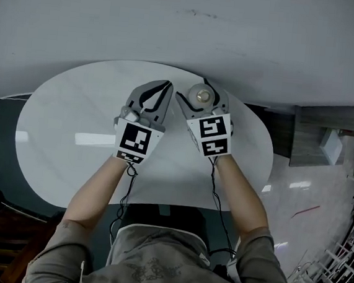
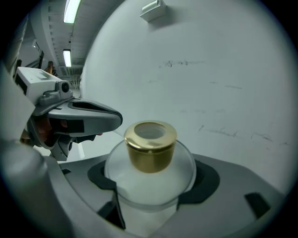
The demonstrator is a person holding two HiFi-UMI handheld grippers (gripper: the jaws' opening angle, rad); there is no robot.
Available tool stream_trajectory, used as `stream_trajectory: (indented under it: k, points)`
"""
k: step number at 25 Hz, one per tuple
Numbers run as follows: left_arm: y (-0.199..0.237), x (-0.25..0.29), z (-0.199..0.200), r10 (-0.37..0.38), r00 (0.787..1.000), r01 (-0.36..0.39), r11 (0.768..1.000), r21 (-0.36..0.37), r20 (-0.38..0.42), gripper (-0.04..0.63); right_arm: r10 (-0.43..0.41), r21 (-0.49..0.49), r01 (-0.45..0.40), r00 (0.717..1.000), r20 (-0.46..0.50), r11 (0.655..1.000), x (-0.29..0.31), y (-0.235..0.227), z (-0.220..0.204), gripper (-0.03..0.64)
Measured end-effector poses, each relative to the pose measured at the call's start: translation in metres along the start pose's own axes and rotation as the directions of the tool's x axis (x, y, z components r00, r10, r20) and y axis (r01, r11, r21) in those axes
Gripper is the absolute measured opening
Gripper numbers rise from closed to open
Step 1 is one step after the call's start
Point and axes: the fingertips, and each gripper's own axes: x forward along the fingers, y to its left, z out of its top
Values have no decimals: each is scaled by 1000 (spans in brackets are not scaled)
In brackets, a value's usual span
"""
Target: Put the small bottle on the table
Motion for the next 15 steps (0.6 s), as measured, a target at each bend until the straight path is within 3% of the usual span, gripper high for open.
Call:
stream_trajectory:
  k: [4, 15]
  points:
    - [0, 8, -23, -11, 1000, 9, 998, -64, -30, 20, 10, 4, -9, 999, -33, 1000, 20, 3, -29, 348]
    - [-10, 23, -75, -35, 994, 28, 997, -70, -101, 20, 9, 32, -7, 997, -83, 999, 52, -1, -77, 348]
